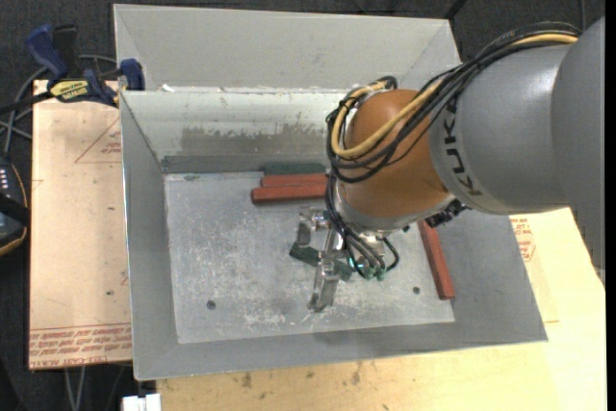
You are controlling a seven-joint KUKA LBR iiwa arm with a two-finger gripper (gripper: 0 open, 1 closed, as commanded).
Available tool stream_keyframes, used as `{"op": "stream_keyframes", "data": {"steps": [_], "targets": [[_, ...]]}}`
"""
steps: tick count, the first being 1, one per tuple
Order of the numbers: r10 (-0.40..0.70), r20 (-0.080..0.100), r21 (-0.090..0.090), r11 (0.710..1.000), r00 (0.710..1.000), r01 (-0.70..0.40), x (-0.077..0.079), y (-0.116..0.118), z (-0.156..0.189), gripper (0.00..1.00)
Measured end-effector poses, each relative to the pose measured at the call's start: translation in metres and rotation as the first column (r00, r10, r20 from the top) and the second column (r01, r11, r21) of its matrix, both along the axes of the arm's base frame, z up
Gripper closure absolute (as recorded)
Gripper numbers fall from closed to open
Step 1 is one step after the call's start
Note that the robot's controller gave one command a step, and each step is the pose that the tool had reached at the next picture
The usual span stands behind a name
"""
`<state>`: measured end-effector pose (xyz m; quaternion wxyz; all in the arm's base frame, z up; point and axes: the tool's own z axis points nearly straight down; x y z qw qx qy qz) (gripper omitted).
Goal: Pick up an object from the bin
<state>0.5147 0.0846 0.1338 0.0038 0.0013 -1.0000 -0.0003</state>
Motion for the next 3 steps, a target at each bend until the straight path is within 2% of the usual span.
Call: {"op": "stream_keyframes", "data": {"steps": [1,2,3], "targets": [[-0.096,0.003,-0.001,0.995,0.995,0.096,0.016,-0.038,-0.067,0.00],[-0.095,0.009,0.001,0.995,0.995,0.095,0.018,-0.036,-0.063,1.00],[-0.076,0.018,0.003,0.997,0.997,0.076,0.011,-0.022,0.085,1.00]]}}
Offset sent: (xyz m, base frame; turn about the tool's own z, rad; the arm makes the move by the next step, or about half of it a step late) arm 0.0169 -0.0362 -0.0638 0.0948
